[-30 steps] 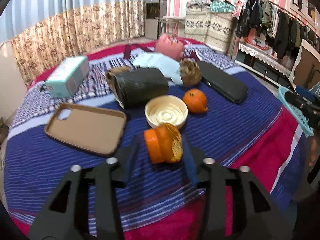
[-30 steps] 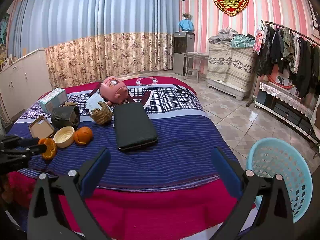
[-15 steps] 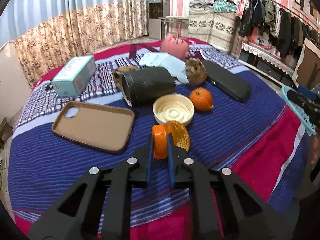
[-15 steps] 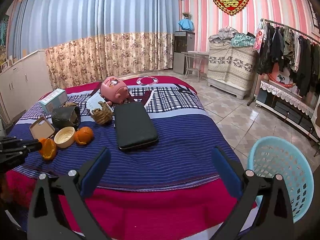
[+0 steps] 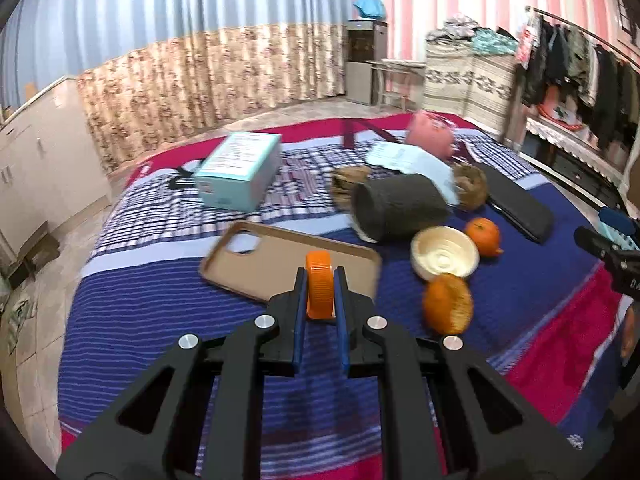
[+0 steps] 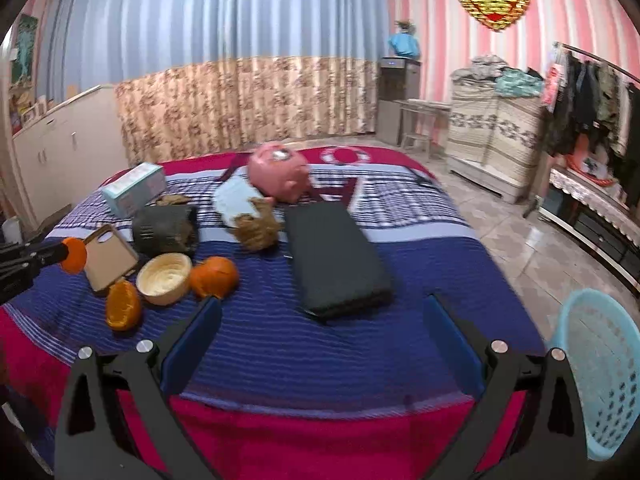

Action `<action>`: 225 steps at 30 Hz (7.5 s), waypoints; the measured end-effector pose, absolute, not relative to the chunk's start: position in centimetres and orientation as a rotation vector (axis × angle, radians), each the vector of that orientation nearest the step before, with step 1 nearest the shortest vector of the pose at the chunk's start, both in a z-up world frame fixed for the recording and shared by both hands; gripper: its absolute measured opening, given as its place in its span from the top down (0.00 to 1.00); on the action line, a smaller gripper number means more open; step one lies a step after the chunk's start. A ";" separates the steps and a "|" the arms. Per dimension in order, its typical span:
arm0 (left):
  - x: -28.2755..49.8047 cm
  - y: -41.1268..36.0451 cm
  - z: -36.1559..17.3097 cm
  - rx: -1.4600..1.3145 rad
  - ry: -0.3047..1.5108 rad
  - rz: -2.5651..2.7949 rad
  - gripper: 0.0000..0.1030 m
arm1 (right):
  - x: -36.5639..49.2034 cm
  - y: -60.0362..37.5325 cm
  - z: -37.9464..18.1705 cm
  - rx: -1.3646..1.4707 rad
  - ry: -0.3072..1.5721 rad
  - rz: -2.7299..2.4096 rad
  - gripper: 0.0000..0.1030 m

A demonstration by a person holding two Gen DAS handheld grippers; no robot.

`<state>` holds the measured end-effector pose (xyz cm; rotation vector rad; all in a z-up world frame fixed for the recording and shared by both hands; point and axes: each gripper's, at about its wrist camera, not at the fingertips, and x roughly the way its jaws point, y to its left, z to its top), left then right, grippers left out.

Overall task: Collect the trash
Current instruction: 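Reach the right gripper to the whole orange and grasp it, then carry the orange lid and the orange over the light blue basket, then open the left gripper to drop the lid while the right holds the orange above, then open the right gripper to drop the orange into the basket, then move both tools back over the bed, then grasp the orange peel half with the right gripper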

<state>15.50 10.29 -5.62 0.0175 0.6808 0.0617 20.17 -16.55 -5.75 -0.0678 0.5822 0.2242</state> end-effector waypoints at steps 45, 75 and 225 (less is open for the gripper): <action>19.4 -2.6 0.3 0.001 0.523 -0.115 0.89 | 14.9 -34.4 -1.1 0.050 0.473 -0.047 0.72; 21.1 -35.3 -5.3 0.139 0.561 -0.669 1.00 | 12.9 -50.9 -5.8 0.227 0.493 -0.387 0.72; 12.9 17.3 -5.1 -0.090 0.568 0.221 0.05 | 18.9 -2.1 -10.4 -0.082 0.795 0.485 0.65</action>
